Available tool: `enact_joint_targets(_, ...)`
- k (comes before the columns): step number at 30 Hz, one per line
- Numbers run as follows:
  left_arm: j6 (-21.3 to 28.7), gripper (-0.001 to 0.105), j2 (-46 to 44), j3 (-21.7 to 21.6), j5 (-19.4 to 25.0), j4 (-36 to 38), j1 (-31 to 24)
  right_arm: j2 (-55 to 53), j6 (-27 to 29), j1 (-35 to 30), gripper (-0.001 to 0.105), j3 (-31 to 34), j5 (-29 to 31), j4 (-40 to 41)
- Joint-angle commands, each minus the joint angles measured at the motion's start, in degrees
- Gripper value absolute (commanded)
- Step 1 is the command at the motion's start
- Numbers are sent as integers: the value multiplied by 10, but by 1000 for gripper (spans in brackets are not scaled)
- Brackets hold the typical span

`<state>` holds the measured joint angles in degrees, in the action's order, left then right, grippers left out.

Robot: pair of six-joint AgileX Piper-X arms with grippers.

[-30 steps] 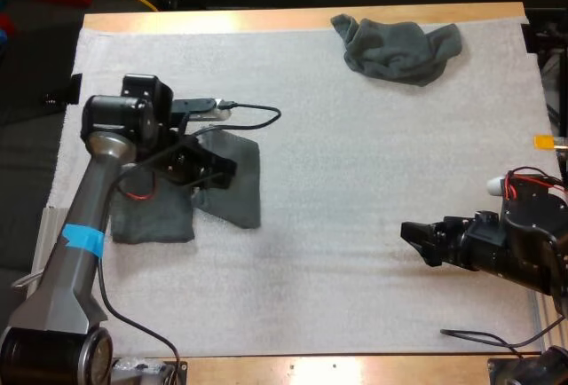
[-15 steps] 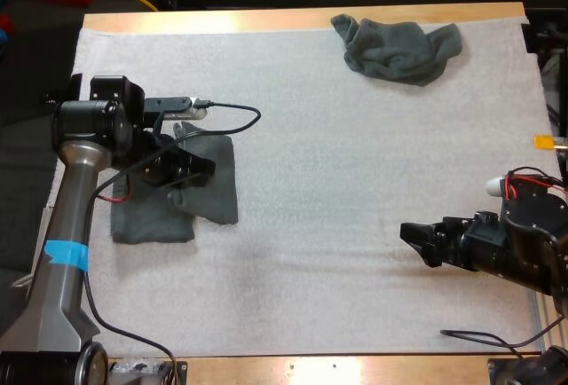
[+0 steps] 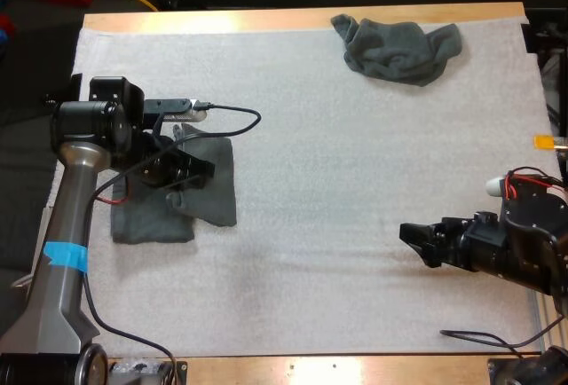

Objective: Pick towel from pile, fold and stack

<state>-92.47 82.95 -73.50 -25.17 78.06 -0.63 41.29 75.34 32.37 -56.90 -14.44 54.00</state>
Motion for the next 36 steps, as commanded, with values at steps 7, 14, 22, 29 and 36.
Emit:
enact_joint_targets(7, 14, 0, -7, -4, 39, 7, 0, -6, 3, -1, 74, -3, -43, -2)
enact_joint_targets(14, 15, 0, -7, -4, 73, 7, -35, -6, 3, -1, 74, -3, -43, -2)
enact_joint_targets(22, 16, 0, -7, 6, 69, 0, -99, -6, 3, -1, 74, -3, -43, -2)
enact_joint_targets(29, 17, 0, -7, 47, 37, -37, -106, -6, 3, -1, 74, -3, -43, -2)
enact_joint_targets(36, 25, 0, 10, 60, 37, -60, -107, -6, 3, -1, 74, -3, -43, -2)
